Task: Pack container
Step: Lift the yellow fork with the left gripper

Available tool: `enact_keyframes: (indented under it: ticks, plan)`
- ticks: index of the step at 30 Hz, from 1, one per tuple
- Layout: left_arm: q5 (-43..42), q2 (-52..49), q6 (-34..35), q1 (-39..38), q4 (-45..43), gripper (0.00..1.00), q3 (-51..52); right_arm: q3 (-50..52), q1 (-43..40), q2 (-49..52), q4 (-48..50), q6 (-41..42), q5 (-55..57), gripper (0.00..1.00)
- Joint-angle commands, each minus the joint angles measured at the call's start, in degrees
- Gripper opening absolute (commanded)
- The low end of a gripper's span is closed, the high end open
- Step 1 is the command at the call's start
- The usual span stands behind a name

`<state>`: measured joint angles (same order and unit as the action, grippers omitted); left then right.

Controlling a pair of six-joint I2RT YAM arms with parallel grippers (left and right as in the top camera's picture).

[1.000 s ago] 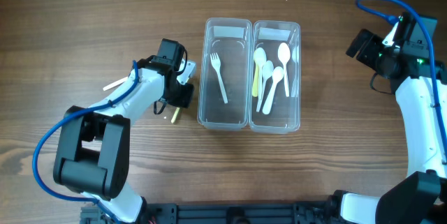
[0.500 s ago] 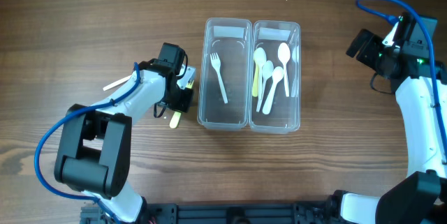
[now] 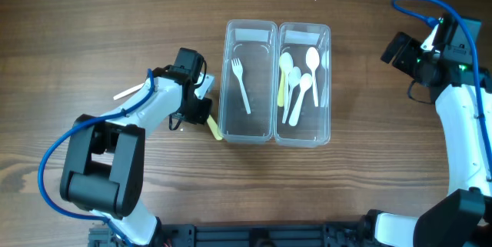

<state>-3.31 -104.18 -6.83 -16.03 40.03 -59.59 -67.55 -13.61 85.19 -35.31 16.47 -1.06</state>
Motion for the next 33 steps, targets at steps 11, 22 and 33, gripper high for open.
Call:
enact_keyframes:
  ticks: [11, 22, 33]
  plan:
    - [-4.8, 6.0, 17.7, -0.3, 1.3, 0.18, -1.0, -0.3, 0.0, 0.5, 0.1, 0.2, -0.4, 1.0]
    - [-2.5, 6.6, 31.8, -1.8, -1.6, 0.28, -1.0, -0.3, 0.0, 0.5, 0.1, 0.2, -0.5, 1.0]
    - [3.3, 2.1, 37.6, -3.6, -2.1, 0.27, -0.9, -0.3, 0.0, 0.5, 0.1, 0.2, -0.5, 1.0]
